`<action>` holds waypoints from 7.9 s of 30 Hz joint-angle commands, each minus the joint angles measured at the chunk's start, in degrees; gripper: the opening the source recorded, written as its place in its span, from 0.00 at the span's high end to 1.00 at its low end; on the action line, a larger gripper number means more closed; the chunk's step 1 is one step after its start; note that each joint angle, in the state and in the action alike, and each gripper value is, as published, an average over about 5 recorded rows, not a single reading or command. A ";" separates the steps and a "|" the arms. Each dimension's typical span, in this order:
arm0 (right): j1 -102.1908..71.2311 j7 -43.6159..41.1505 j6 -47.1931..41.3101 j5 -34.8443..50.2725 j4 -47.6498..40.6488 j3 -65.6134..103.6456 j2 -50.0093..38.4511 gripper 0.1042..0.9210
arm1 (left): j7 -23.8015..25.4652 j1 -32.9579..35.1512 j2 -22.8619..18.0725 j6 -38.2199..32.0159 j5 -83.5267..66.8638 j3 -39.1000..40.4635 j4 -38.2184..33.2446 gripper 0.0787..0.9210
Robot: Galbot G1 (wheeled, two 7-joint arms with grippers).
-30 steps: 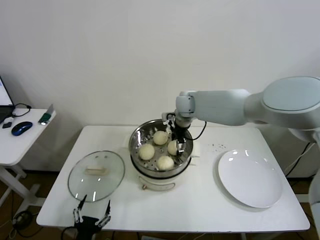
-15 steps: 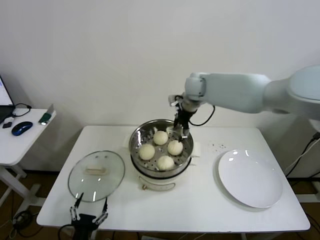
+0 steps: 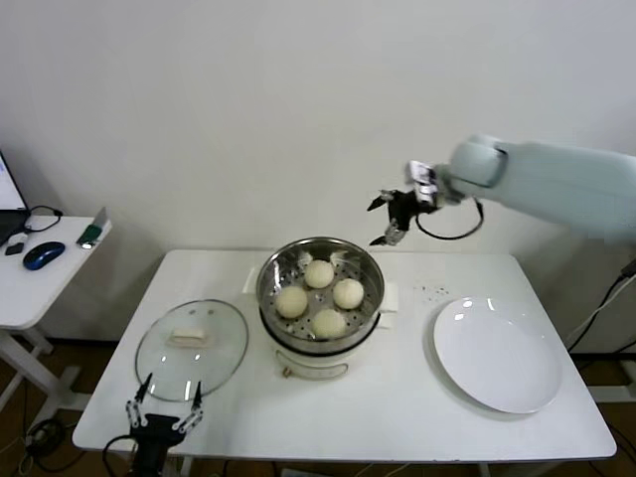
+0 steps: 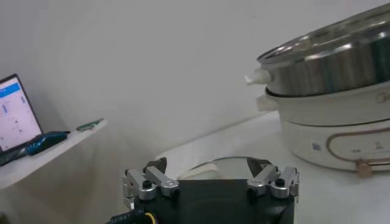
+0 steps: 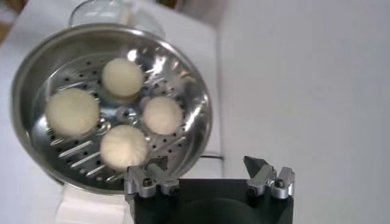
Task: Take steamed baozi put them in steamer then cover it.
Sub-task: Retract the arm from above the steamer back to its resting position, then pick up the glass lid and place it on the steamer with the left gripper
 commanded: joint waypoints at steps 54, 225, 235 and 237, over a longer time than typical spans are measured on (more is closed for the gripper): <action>-122.94 27.06 3.32 -24.40 20.29 124.86 8.65 0.12 | -2.94 -23.99 13.22 4.90 64.35 4.33 23.90 0.12; -110.21 25.54 7.34 -39.47 7.83 121.27 12.89 0.12 | 16.67 -54.52 3.47 49.47 69.85 50.37 17.64 0.92; -110.39 24.85 7.77 -39.84 7.59 121.62 13.20 0.12 | 14.47 -55.40 3.48 49.47 69.34 51.22 18.49 0.92; -110.52 24.67 7.83 -39.94 7.62 121.78 13.26 0.12 | 14.52 -55.52 3.49 49.47 69.15 51.48 18.71 0.92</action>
